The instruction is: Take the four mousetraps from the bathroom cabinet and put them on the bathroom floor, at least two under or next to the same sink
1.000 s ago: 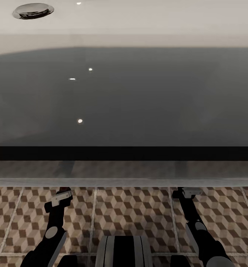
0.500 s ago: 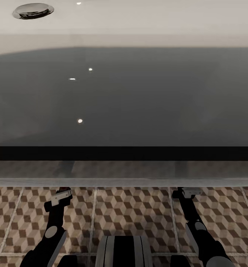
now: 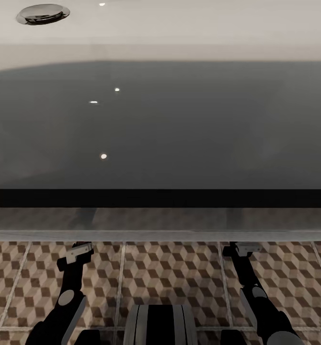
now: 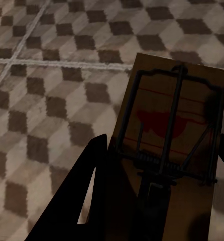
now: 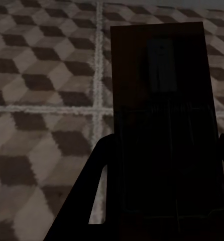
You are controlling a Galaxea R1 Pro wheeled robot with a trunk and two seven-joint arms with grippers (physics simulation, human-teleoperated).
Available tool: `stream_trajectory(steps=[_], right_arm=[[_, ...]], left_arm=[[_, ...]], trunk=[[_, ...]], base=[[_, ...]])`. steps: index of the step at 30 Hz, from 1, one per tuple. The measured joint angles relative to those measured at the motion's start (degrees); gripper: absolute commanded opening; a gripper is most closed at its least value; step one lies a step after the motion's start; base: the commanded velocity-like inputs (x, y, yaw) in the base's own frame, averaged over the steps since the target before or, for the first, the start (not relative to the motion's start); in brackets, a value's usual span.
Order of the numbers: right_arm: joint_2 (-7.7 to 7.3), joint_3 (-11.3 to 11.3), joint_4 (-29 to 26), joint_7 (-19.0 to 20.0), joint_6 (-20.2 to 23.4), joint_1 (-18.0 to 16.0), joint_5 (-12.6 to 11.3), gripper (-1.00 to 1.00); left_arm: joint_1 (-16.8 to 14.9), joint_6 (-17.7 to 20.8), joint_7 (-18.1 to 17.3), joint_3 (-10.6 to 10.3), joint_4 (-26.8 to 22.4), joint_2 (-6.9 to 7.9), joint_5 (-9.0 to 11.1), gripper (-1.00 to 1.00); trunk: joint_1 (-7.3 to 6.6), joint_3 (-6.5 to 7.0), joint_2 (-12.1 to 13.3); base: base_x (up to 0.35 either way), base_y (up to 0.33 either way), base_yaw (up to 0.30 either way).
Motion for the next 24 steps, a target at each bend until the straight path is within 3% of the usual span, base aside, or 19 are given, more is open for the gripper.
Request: stream_trajectory(steps=[24], right_arm=[[0.0, 0.0, 0.1, 0.0, 0.0, 0.0, 0.0, -1.0]], left_arm=[[0.0, 0.0, 0.0, 0.1, -1.1, -0.24, 0.0, -1.0]], trunk=[[0.02, 0.0, 0.0]], base=[[-0.026, 0.0, 0.0]])
